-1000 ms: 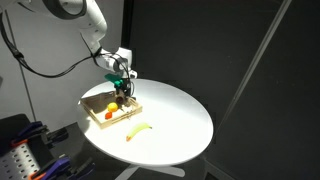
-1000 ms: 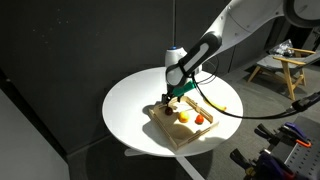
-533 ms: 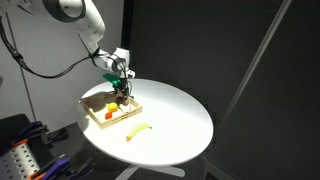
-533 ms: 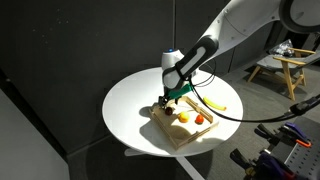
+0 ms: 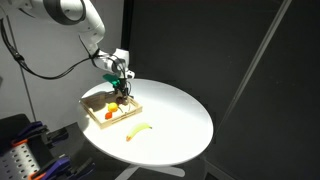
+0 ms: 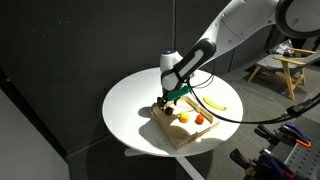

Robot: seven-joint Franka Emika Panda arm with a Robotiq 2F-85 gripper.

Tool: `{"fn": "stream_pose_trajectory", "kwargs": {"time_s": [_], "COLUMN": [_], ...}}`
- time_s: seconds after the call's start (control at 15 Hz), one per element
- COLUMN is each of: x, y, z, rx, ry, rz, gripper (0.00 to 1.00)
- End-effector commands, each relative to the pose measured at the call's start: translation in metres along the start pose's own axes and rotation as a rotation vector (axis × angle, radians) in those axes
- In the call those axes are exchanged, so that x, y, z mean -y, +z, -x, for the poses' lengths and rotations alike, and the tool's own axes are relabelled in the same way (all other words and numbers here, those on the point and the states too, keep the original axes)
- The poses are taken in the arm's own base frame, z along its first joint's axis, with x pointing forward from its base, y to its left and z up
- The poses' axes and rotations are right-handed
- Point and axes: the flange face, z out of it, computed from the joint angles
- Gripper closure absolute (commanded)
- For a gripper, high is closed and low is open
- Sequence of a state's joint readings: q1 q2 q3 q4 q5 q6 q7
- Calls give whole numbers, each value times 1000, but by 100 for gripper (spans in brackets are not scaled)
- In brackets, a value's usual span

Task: Move the toy plum from the tray to the table

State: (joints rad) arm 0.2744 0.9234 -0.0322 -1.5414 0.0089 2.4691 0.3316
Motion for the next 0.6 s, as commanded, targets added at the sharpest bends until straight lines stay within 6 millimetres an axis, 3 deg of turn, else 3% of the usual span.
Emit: {"fn": "stream_pose_trajectory", "kwargs": {"time_s": [0.0, 0.53], "x": [1, -3], "y": [1, 8], "z": [-8, -12], "rx": [3, 4], "ry": [20, 24], "rz": [24, 31], "gripper": [0, 0]}}
